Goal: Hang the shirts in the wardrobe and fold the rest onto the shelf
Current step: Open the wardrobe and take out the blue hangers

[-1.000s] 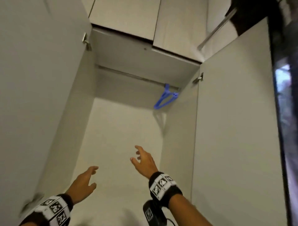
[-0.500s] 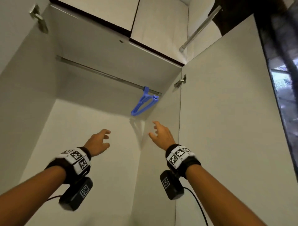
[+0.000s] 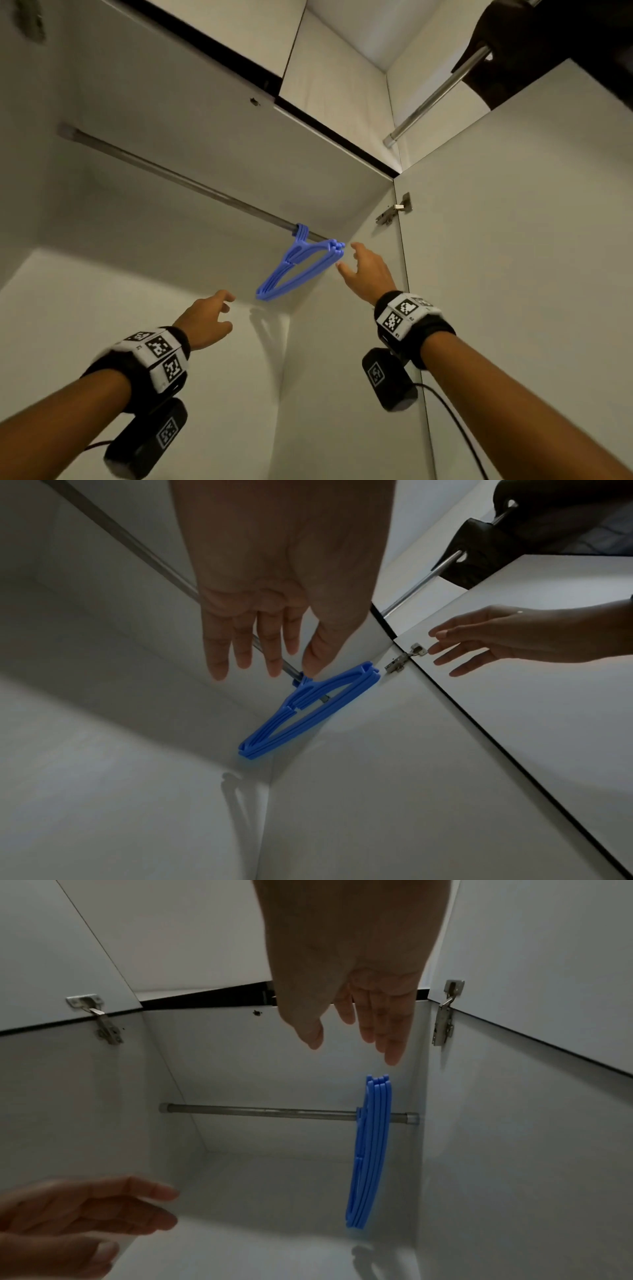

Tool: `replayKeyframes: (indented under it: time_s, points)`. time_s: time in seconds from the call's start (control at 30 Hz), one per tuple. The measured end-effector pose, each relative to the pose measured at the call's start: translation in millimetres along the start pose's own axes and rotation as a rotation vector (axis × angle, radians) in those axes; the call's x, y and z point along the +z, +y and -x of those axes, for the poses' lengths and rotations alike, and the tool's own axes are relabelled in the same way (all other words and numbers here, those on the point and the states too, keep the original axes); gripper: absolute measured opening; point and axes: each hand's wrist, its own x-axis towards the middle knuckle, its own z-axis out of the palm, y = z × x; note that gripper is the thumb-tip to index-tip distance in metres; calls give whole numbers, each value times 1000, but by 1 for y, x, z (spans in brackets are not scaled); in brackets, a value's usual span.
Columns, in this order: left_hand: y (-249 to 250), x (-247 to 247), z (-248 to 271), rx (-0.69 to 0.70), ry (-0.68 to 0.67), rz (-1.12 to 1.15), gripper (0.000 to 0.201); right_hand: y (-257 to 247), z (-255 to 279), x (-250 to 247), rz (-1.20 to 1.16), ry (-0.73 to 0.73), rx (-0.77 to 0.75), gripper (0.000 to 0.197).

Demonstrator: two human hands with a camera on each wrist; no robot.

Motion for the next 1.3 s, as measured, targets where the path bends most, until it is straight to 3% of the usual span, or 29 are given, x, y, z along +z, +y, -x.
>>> replayKeyframes:
  time_s: [0.17,0.3,0.5,0.6,0.77,0.97,1.1,1.23,1.3]
  points:
    - [-40,29,-29,23,-15,23,44,8,-60,18,5,19,107,58]
    - [-75,46,-34,34,-49,-89,46,18,-101,40,-152,29,217,69]
    - [-109,58,-49,85,-94,-345,47,19,-146,64,457,-42,81,43]
    - [-125,62,-59,73,-56,-333,45,24,-156,77,567,-66,88,32]
    - [-148,65,-63,62,-43,-354,40,33,-162,94,569,-67,92,16]
    - [-155,58,-65,1,-79,-405,42,35,-166,98,644,-6,67,28]
    - [-153,55,-60,-10,-75,-376,42,48,-161,84,624,60,67,24]
    - [-152,62,-38,-21,-106,-286,40,65,-126,69,531,73,64,32]
    - [-151,74,-21,-27,-111,-138,35,69,-91,62,423,54,38,34]
